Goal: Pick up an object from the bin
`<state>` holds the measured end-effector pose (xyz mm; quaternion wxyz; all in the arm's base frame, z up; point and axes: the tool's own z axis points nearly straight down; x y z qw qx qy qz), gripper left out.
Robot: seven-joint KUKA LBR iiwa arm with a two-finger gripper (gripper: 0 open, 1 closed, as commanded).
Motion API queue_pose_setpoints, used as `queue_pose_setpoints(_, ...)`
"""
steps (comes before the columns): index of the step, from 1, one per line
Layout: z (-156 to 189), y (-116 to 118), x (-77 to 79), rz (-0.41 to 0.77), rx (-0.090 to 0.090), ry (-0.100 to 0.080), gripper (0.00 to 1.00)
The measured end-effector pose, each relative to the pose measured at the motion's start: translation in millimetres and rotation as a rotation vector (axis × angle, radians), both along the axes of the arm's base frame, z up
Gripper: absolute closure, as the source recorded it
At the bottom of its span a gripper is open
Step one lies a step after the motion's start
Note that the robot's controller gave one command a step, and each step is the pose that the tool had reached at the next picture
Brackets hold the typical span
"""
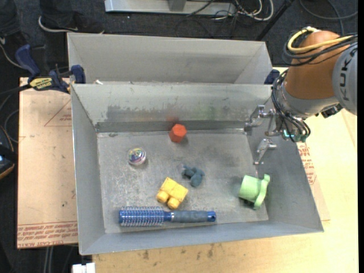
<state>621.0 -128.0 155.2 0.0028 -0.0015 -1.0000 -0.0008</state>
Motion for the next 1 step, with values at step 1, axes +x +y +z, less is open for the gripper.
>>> queue_pose_setpoints(1, -30.5, -0.8, -60.1, 0.278, -0.004, -0.02, 0.0)
